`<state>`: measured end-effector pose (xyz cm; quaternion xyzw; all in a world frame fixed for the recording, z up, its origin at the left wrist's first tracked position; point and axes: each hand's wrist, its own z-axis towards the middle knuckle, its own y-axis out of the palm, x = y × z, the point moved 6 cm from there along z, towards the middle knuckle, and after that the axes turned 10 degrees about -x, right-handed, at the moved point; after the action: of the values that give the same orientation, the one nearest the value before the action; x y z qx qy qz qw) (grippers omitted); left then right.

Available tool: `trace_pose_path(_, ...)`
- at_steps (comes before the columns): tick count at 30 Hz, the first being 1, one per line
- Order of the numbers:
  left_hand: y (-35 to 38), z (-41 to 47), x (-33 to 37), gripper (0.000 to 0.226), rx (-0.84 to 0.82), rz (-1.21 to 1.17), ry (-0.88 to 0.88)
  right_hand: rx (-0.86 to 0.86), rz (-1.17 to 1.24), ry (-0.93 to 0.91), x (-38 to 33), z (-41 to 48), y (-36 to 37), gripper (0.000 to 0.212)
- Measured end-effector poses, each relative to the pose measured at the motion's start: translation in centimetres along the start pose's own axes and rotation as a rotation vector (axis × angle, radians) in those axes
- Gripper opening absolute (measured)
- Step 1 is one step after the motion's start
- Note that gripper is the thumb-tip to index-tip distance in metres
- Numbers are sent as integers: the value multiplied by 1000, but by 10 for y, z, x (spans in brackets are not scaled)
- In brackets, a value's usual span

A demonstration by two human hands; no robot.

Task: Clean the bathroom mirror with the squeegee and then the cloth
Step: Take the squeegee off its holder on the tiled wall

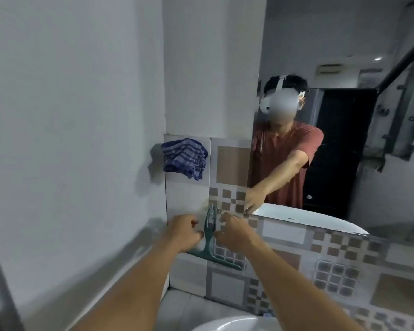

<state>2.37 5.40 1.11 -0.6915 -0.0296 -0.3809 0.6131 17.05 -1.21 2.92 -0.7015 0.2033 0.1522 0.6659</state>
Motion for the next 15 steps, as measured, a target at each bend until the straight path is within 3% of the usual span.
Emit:
trace_pose_path(11, 56, 35, -18, 11, 91, -250, -66, 264, 257, 39, 21, 29, 30, 18)
trace_pose_path(15, 52, 33, -16, 20, 205, -333, -13, 305, 337, 30, 24, 34, 33, 15)
